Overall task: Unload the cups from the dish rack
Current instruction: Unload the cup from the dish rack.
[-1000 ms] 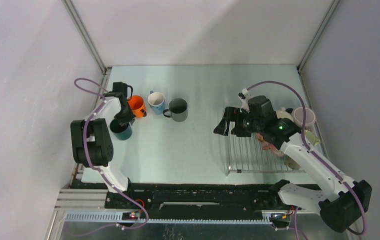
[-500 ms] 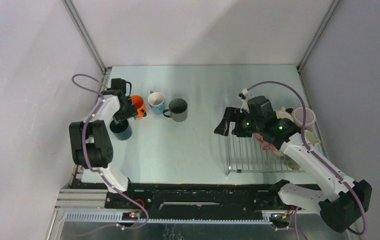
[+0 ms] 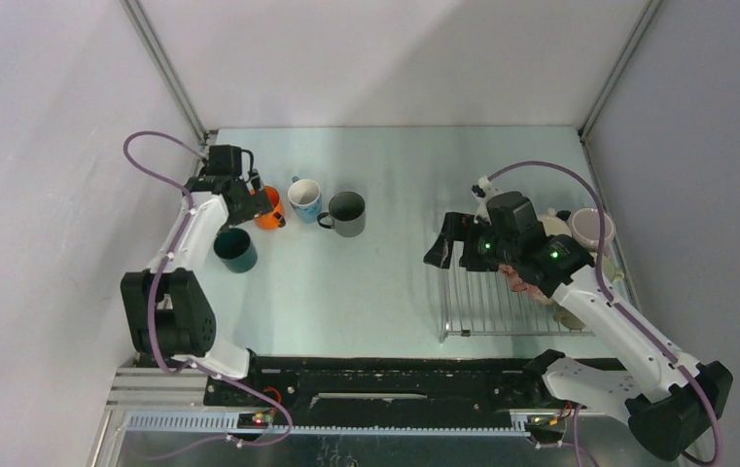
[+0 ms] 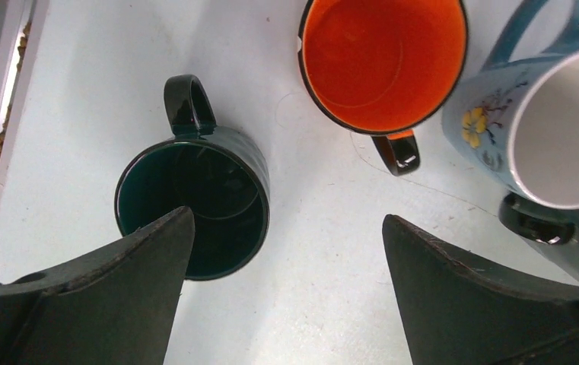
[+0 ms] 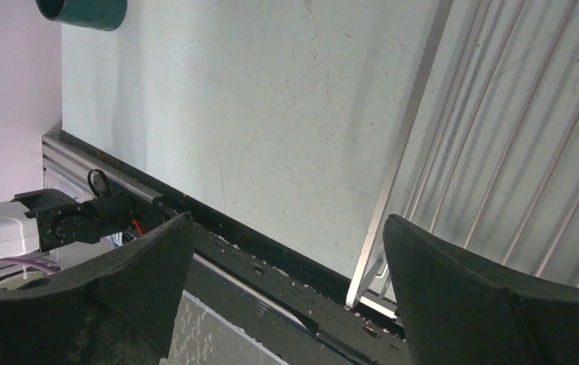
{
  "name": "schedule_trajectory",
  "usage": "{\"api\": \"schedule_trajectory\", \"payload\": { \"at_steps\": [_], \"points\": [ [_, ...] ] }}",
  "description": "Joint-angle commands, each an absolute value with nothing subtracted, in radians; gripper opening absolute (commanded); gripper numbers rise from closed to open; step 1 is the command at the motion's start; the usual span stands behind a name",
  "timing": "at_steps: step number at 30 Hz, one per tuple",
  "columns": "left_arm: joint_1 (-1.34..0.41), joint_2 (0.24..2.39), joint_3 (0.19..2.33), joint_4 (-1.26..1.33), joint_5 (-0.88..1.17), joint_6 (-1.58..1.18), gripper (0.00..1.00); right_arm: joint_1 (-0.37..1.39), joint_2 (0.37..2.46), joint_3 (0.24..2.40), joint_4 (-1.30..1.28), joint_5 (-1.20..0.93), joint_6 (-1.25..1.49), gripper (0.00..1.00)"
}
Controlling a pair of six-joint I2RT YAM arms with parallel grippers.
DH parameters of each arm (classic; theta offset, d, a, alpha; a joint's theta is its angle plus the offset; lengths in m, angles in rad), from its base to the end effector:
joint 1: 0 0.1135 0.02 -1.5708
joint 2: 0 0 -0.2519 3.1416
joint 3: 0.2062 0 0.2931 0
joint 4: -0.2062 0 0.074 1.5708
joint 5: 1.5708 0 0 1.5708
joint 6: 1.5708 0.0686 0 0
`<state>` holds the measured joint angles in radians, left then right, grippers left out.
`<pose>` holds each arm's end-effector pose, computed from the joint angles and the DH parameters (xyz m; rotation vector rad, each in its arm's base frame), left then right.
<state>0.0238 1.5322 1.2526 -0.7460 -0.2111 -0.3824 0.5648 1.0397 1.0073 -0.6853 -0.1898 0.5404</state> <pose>0.3753 0.0233 0.2231 -0.5920 2.4978 0.1395 0.2360 0.1649 0.2884 -0.1330 2.3980 0.7668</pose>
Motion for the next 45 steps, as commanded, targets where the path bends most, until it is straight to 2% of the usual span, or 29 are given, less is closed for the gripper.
{"api": "schedule_trajectory", "payload": {
  "at_steps": [1, 8, 16, 24, 29, 45],
  "points": [
    [-0.023, 1.430, 1.293, -0.741, -0.254, -0.361, 1.00, 0.574, 1.000, 1.048, -0.714, -0.130, 0.562, 1.00],
    [-0.155, 1.325, 1.292, -0.736, -0.273, -0.354, 1.00, 0.545, 0.961, 1.048, -0.756, -0.033, 0.602, 1.00],
    [-0.383, 1.219, 1.263, -0.711, -0.192, -0.339, 1.00, 0.421, 0.975, 1.048, -0.819, 0.144, 0.627, 1.00],
    [-0.579, 1.202, 1.236, -0.647, -0.089, -0.335, 1.00, 0.377, 1.091, 1.189, -0.868, 0.289, 0.611, 1.00],
    [-0.623, 1.206, 1.222, -0.617, -0.045, -0.331, 1.00, 0.332, 1.176, 1.273, -0.896, 0.377, 0.561, 1.00],
    [-0.626, 1.216, 1.170, -0.568, -0.008, -0.316, 1.00, 0.175, 1.423, 1.302, -0.741, 0.321, 0.382, 1.00]
  ]
}}
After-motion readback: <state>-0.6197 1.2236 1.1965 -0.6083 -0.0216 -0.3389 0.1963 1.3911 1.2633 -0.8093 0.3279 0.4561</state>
